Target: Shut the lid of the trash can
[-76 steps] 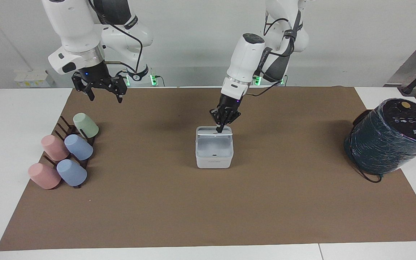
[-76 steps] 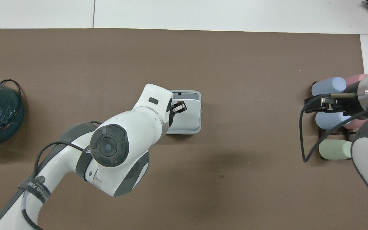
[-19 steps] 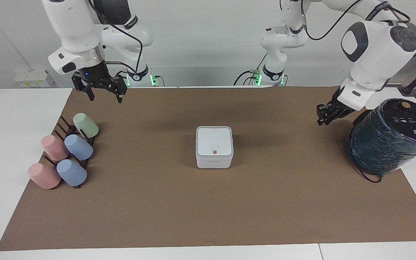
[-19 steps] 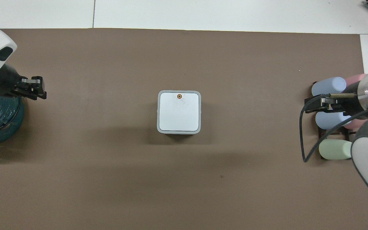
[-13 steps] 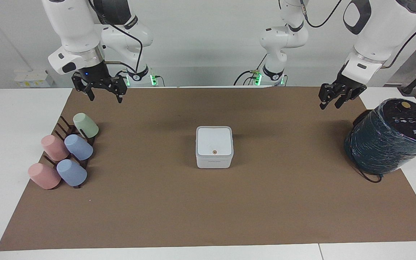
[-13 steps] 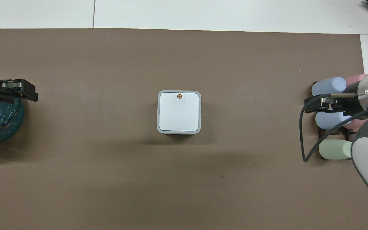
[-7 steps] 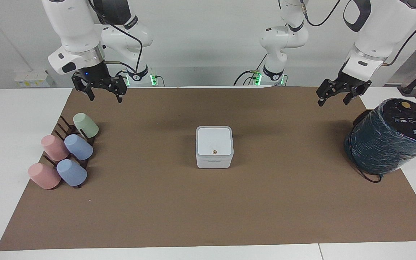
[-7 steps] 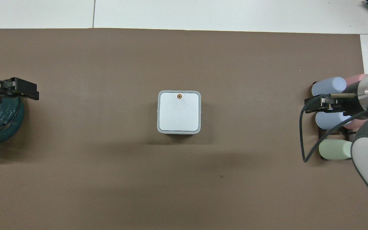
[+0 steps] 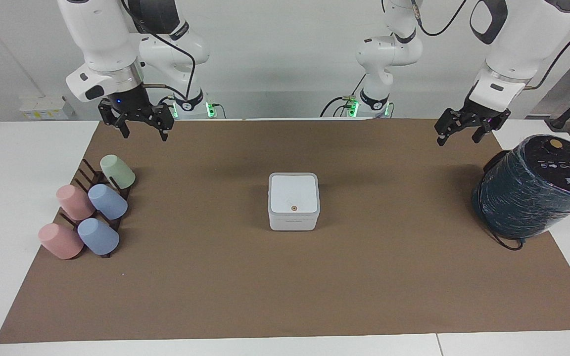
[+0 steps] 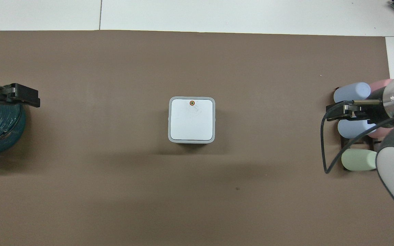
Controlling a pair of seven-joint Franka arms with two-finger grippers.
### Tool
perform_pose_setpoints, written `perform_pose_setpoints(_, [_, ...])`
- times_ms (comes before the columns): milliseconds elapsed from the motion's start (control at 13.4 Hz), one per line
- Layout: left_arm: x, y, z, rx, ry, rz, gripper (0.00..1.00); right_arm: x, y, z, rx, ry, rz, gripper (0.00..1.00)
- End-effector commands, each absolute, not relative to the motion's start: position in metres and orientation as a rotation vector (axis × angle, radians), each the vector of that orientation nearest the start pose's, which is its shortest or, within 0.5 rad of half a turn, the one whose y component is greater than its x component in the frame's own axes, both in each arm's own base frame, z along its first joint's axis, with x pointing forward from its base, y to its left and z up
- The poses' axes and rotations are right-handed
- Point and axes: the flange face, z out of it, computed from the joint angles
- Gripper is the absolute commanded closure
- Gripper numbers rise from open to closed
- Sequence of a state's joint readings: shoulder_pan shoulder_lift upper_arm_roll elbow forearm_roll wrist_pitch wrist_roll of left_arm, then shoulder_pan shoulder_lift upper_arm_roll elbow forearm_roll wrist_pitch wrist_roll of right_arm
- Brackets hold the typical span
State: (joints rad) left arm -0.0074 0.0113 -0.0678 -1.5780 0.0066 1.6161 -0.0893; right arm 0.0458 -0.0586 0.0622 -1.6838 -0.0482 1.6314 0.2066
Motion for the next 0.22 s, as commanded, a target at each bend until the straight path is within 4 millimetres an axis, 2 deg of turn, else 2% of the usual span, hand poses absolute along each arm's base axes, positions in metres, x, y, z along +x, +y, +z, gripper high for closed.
perform_pose_setpoints(0, [0.5546,-0.0429,0.6195,-3.111,0.011,-0.047,0.0,0.5327,0.0515,0.6098,-3.172,0.134,-0.012,0.0])
perform_pose_setpoints(149, [0.553,-0.0454,0.6193,-3.11,0.016,-0.047,0.0,0.5327,0.0515,0.6098,-3.172,0.134,-0.012,0.0])
